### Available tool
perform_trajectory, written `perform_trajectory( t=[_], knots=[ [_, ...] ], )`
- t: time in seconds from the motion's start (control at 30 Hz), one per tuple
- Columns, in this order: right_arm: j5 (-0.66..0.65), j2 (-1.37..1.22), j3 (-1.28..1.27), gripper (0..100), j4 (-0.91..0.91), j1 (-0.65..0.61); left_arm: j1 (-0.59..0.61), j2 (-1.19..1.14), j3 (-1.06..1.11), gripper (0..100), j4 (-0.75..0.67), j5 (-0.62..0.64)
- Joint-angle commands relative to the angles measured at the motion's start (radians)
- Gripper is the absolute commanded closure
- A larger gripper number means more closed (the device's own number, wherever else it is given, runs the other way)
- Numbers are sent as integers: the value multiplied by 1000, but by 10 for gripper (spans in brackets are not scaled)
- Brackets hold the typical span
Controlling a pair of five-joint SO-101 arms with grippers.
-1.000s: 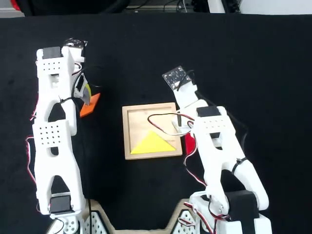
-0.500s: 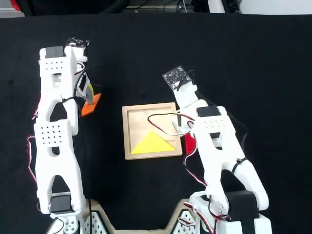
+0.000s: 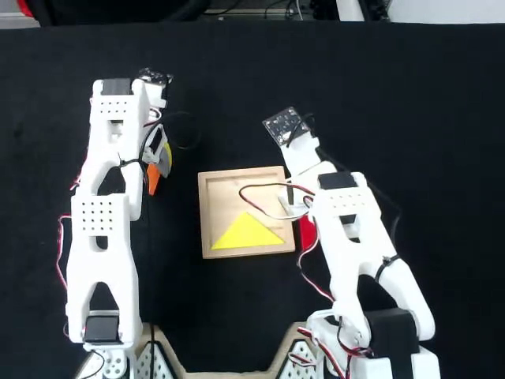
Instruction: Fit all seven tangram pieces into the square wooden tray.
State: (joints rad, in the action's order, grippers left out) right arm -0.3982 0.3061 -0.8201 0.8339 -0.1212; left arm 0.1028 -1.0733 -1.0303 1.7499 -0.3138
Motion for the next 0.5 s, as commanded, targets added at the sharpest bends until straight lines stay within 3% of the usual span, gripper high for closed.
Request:
perform_trajectory(
  t=[0.0,0.47],
  knots=[
    [-11,39,5,987,-20,14,-4,20,-4,780,3,3],
    [-11,39,4,987,-20,14,-36,74,8,780,9,-3]
  ],
)
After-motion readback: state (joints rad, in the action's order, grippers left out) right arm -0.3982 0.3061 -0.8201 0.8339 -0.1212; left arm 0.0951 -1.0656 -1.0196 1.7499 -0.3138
